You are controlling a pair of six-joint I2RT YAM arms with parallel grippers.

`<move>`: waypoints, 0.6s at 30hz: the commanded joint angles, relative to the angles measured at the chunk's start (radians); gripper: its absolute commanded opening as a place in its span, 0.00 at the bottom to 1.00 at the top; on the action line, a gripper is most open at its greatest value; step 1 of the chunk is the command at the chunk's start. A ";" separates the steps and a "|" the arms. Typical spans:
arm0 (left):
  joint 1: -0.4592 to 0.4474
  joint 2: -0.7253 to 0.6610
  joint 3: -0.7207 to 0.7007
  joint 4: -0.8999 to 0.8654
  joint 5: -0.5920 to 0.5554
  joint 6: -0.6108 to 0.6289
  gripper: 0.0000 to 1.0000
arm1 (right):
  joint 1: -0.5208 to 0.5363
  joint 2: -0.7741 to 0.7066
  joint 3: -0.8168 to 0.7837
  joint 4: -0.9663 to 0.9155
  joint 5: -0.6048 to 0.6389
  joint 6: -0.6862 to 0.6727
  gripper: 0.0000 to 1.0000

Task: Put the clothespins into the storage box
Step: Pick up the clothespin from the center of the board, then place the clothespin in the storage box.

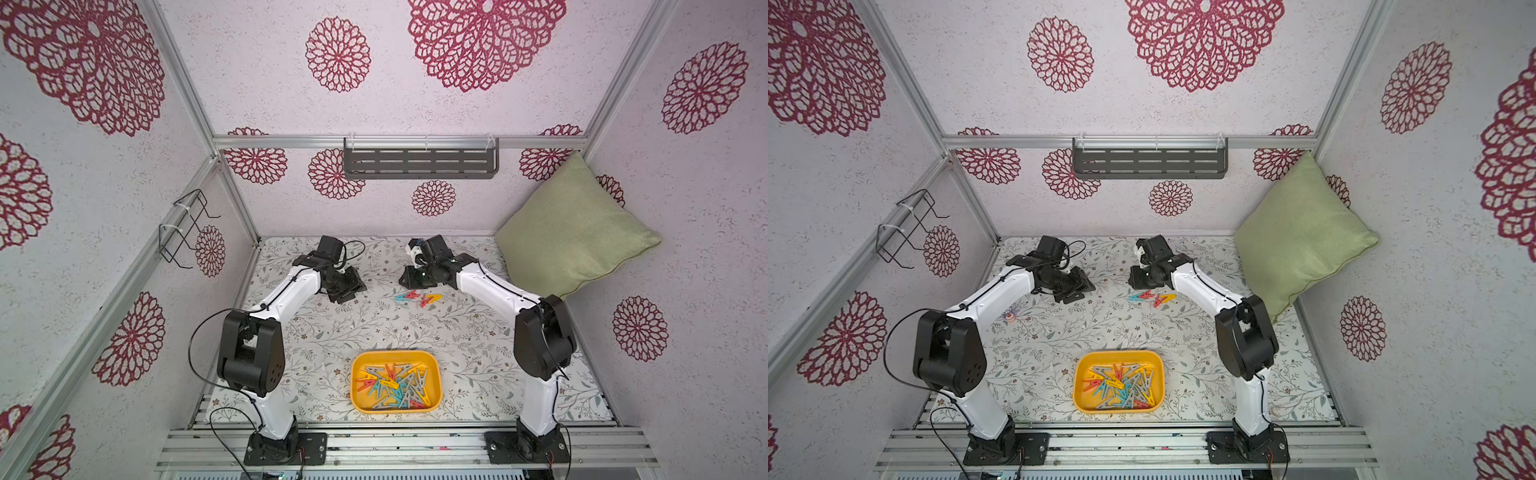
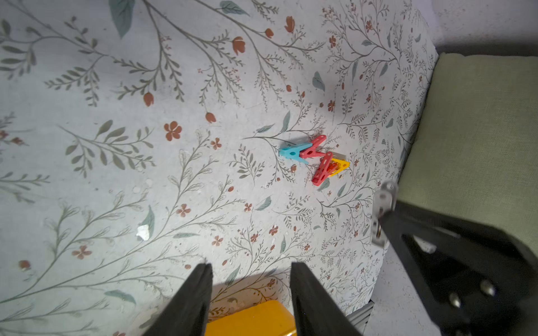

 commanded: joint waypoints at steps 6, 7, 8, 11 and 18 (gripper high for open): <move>0.036 -0.134 -0.155 0.074 0.024 -0.062 0.51 | 0.167 -0.267 -0.312 0.069 -0.073 -0.055 0.15; 0.037 -0.147 -0.173 0.082 0.032 -0.068 0.51 | 0.200 -0.288 -0.333 0.061 -0.066 -0.061 0.15; 0.039 -0.156 -0.196 0.094 0.044 -0.075 0.51 | 0.231 -0.306 -0.353 0.054 -0.059 -0.063 0.15; 0.042 -0.188 -0.258 0.152 0.087 -0.114 0.51 | 0.304 -0.336 -0.404 0.041 -0.055 -0.056 0.15; 0.032 -0.238 -0.350 0.249 0.138 -0.185 0.52 | 0.398 -0.351 -0.449 0.022 -0.020 -0.050 0.30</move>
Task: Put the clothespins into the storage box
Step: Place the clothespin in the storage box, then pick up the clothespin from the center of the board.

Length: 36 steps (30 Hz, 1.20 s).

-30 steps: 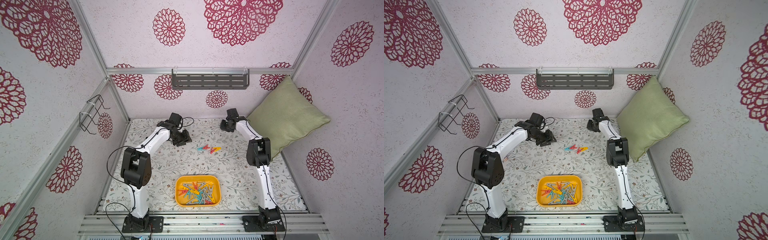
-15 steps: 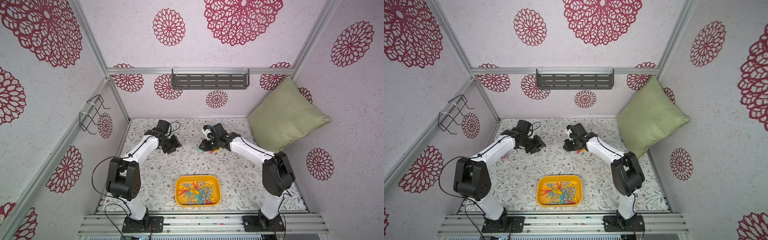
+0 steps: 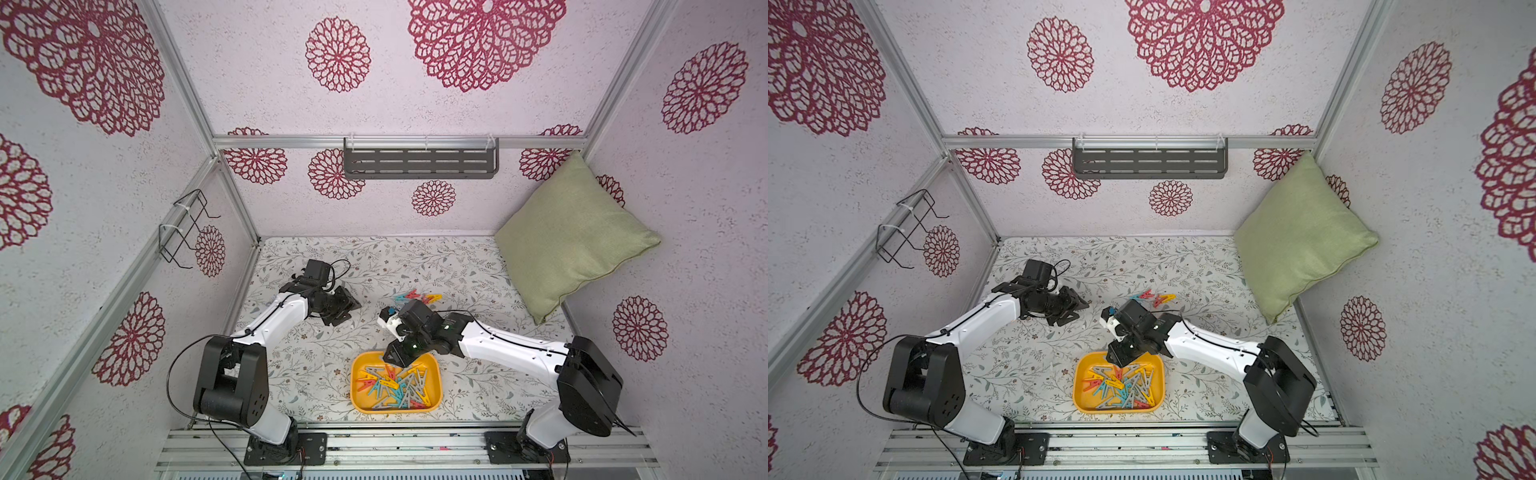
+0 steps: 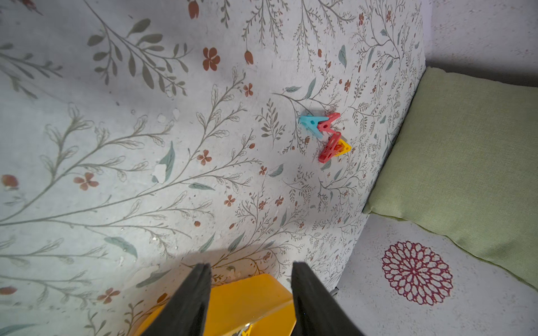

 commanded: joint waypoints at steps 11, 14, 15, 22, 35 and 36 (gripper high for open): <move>-0.038 -0.014 0.085 0.023 0.015 -0.004 0.53 | -0.078 -0.065 0.140 -0.015 0.195 0.013 0.55; -0.061 0.016 0.135 0.002 0.007 0.011 0.53 | -0.154 -0.050 0.183 -0.045 0.252 0.064 0.49; -0.069 0.031 0.157 -0.011 0.003 0.019 0.53 | -0.182 -0.041 0.199 -0.056 0.274 0.082 0.48; -0.114 0.105 0.273 -0.059 -0.013 0.053 0.52 | -0.332 0.063 0.304 -0.092 0.323 0.115 0.44; -0.124 0.175 0.330 -0.080 0.004 0.066 0.52 | -0.497 0.374 0.480 -0.127 0.332 0.239 0.46; -0.125 0.179 0.336 -0.086 0.004 0.071 0.52 | -0.509 0.385 0.478 -0.119 0.325 0.260 0.47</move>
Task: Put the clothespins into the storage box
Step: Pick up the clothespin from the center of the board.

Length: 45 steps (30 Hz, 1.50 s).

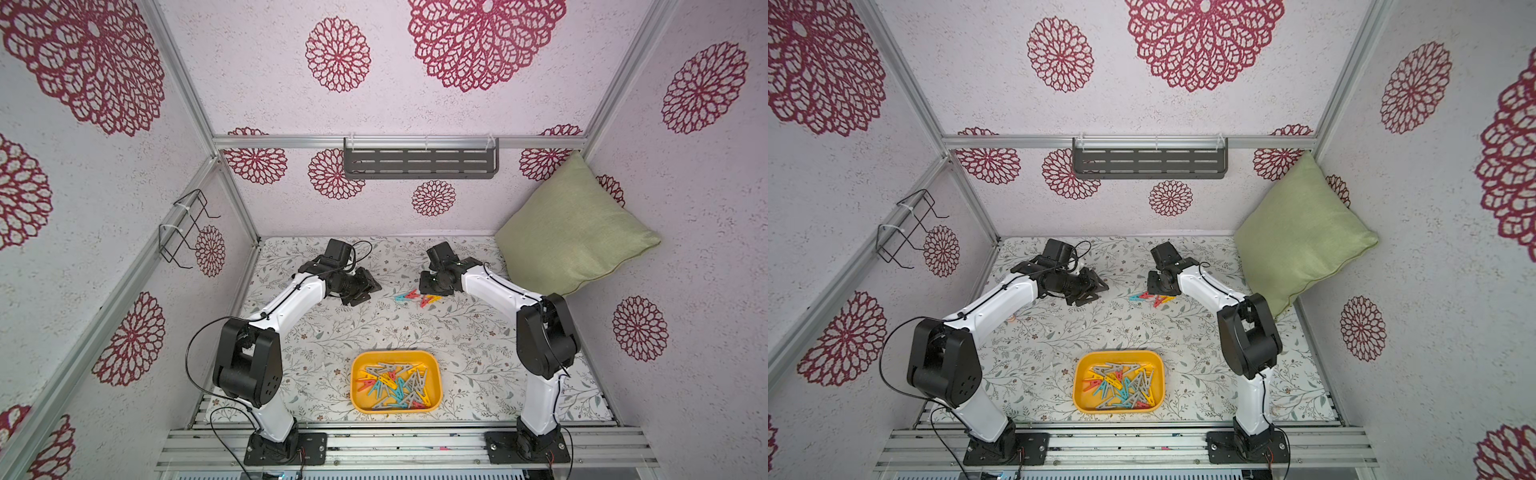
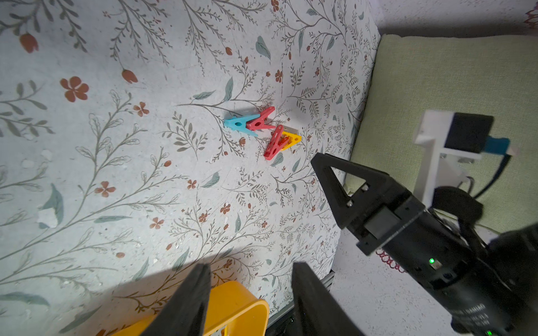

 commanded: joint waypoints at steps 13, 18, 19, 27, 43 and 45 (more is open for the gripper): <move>0.015 0.069 0.068 -0.051 0.025 0.054 0.51 | -0.094 0.083 -0.022 0.093 -0.098 0.254 0.61; 0.024 0.081 0.074 -0.059 0.030 0.061 0.51 | -0.099 0.105 -0.045 0.117 -0.121 0.305 0.63; 0.026 0.083 0.074 -0.061 0.033 0.062 0.51 | -0.101 0.109 -0.051 0.123 -0.122 0.316 0.63; 0.048 0.094 0.081 -0.080 0.042 0.080 0.51 | -0.109 0.169 -0.018 0.140 -0.102 0.346 0.63; 0.091 0.087 0.066 -0.085 0.042 0.088 0.51 | -0.107 0.337 0.196 -0.010 -0.052 0.201 0.45; 0.095 0.090 0.069 -0.083 0.042 0.086 0.51 | -0.104 0.338 0.193 -0.030 -0.029 0.161 0.43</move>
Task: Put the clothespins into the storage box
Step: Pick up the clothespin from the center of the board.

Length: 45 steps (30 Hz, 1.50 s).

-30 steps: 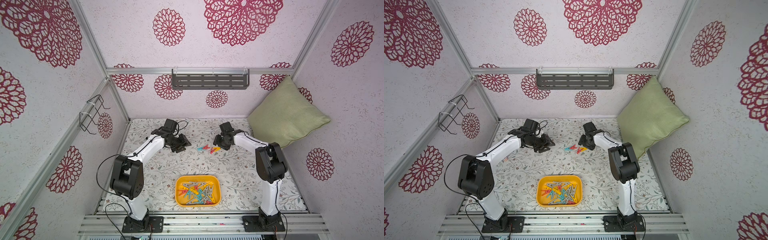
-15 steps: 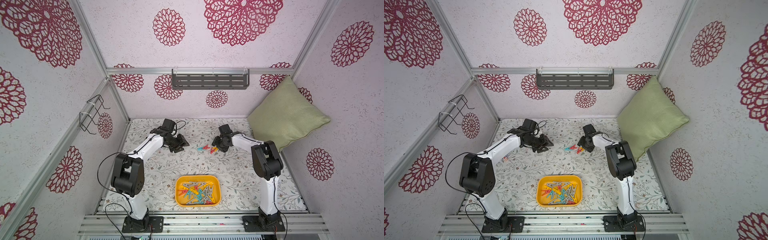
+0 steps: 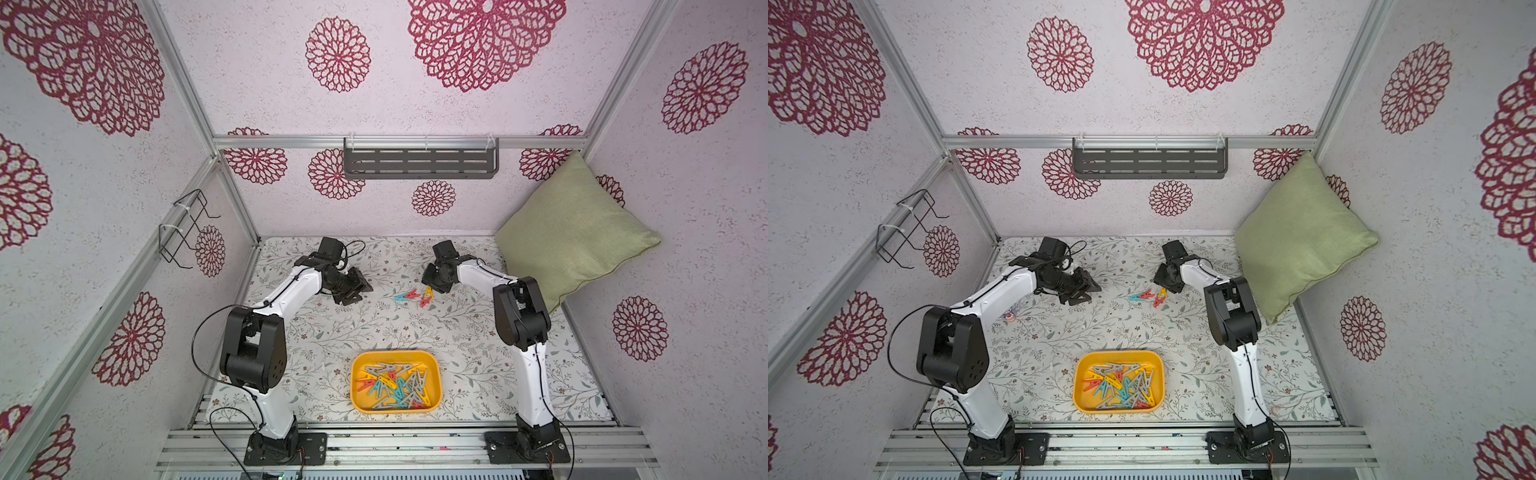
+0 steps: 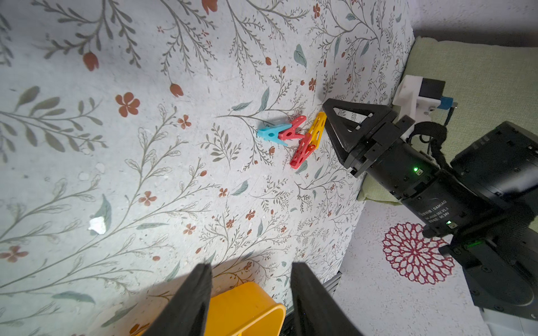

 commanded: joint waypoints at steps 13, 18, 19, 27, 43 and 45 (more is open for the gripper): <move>0.006 -0.013 -0.016 0.049 -0.001 -0.029 0.51 | 0.015 0.039 -0.011 -0.169 0.127 -0.259 0.23; -0.009 -0.031 -0.024 0.050 -0.017 -0.041 0.51 | 0.014 0.004 -0.004 -0.158 0.157 -0.274 0.19; -0.015 -0.033 -0.024 0.050 -0.020 -0.043 0.51 | 0.014 -0.004 0.000 -0.157 0.167 -0.278 0.19; -0.069 -0.047 -0.021 0.061 -0.048 -0.069 0.51 | 0.011 -0.112 0.029 -0.161 0.211 -0.316 0.18; -0.150 -0.077 -0.067 0.097 -0.103 -0.116 0.51 | 0.074 -0.565 -0.399 -0.028 0.030 -0.305 0.16; -0.150 -0.078 -0.070 0.097 -0.108 -0.117 0.51 | 0.114 -0.620 -0.460 -0.021 -0.003 -0.313 0.16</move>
